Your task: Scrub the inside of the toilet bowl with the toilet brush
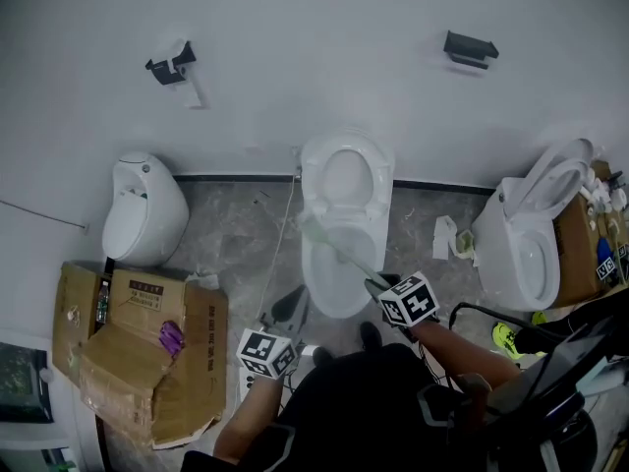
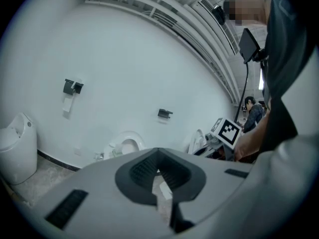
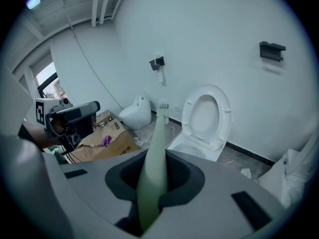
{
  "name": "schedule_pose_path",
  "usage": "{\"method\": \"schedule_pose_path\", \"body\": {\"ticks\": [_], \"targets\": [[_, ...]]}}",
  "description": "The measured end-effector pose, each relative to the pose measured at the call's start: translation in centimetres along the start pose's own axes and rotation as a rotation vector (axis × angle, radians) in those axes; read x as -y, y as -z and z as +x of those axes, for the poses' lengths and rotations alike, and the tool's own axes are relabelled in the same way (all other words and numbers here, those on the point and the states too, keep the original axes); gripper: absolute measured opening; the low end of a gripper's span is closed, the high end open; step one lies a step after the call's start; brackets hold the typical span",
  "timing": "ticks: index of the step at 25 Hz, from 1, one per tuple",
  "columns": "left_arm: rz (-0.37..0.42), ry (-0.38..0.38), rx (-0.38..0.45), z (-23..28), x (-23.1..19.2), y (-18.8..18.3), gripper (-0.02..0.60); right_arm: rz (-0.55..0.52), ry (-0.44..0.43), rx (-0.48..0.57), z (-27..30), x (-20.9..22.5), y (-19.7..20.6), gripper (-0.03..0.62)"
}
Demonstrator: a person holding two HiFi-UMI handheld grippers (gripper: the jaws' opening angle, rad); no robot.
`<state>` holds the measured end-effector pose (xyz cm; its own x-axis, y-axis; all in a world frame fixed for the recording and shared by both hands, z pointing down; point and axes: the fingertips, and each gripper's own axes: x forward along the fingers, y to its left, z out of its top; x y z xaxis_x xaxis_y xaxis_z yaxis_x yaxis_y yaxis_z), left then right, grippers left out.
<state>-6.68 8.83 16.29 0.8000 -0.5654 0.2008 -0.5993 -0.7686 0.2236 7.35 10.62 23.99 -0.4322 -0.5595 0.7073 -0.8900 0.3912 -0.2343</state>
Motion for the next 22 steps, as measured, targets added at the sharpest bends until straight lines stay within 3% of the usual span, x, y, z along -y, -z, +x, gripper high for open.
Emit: {"method": "schedule_pose_path", "body": {"ticks": [14,22], "targets": [[0.028,-0.093,0.009,-0.1,-1.0,-1.3,0.009,-0.017,-0.002,0.047,-1.7,0.2,-1.5,0.063],[0.022,-0.113,0.059,0.3,-1.4,-3.4,0.010,-0.010,-0.005,0.097,-2.2,0.2,-3.3,0.063]]}}
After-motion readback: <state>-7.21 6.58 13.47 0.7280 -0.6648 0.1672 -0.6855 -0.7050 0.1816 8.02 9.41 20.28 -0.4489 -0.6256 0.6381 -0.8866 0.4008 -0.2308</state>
